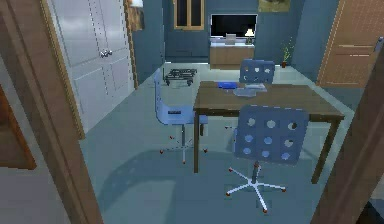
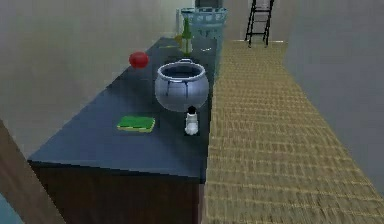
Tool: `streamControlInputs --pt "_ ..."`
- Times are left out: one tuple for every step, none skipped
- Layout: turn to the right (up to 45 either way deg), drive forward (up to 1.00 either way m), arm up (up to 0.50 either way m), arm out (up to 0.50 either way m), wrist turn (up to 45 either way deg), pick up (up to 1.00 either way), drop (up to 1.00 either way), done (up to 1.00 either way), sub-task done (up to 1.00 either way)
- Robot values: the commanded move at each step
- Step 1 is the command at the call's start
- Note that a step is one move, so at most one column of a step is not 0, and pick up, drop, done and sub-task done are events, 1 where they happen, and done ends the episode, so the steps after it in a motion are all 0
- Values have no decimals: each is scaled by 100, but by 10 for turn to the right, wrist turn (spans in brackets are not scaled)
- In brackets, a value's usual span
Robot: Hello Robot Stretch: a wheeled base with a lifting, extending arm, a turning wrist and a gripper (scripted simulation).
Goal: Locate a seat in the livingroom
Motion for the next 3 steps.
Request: streamControlInputs --pt "30 0 0 0 0 0 0 0 0" --pt "0 25 0 0 0 0 0 0 0" --pt "0 0 0 0 0 0 0 100 0"
